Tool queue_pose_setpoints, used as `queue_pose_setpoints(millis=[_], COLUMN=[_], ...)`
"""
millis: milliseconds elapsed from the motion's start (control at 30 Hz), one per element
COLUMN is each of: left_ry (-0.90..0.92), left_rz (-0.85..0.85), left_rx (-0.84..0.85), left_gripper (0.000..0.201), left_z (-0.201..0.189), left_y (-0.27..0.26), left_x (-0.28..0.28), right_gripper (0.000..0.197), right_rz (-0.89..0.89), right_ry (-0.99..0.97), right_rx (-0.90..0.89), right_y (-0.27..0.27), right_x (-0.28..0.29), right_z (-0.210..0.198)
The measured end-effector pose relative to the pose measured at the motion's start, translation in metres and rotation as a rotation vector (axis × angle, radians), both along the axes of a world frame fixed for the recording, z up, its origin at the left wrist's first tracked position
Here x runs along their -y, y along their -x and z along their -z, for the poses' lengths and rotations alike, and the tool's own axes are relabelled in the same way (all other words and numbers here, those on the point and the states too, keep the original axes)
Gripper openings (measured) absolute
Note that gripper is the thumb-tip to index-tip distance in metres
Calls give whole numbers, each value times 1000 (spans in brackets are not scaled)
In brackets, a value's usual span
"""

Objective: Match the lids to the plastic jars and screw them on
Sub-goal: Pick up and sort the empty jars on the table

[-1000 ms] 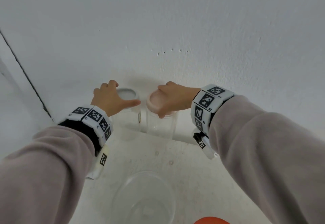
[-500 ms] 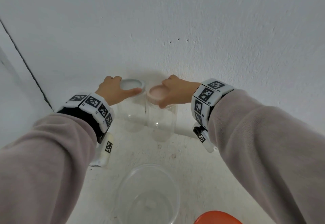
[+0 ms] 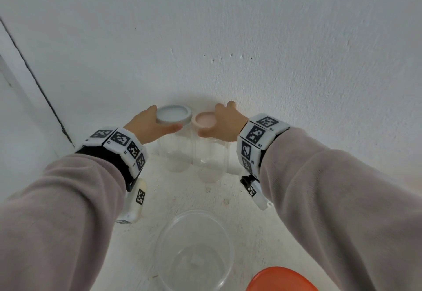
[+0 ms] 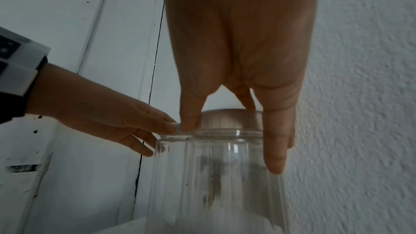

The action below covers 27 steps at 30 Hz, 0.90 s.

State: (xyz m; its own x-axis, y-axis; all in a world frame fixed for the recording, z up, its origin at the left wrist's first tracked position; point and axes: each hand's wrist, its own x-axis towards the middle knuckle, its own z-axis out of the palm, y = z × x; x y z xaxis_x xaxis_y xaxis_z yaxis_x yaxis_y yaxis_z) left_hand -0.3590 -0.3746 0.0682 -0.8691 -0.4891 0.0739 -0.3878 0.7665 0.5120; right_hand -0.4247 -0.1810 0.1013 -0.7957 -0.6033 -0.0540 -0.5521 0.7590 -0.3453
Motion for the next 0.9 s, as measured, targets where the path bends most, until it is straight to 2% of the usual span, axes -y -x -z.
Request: queue_pose_setpoints(millis=[133, 233, 367, 500, 733, 900], left_ry=[22, 69, 136, 165, -36, -38], left_rz=[45, 81, 143, 254, 461, 509], left_rx=[26, 60, 74, 144, 363, 552], left_gripper=[72, 81, 91, 99, 113, 131], left_z=[-1, -7, -20, -30, -25, -11], left_y=[-5, -15, -39, -73, -140, -166], left_x=[0, -3, -16, -41, -89, -113], right_gripper=[81, 80, 81, 88, 92, 100], right_rz=[15, -12, -69, -92, -100, -69], right_ry=[-44, -75, -185, -303, -585, -739], right_rx=[-22, -56, -102, -71, 88, 119], right_y=[-10, -15, -21, -37, -88, -115], right_x=[-8, -23, -61, -111, -197, -231], right_z=[-5, -22, -50, -64, -54, -41])
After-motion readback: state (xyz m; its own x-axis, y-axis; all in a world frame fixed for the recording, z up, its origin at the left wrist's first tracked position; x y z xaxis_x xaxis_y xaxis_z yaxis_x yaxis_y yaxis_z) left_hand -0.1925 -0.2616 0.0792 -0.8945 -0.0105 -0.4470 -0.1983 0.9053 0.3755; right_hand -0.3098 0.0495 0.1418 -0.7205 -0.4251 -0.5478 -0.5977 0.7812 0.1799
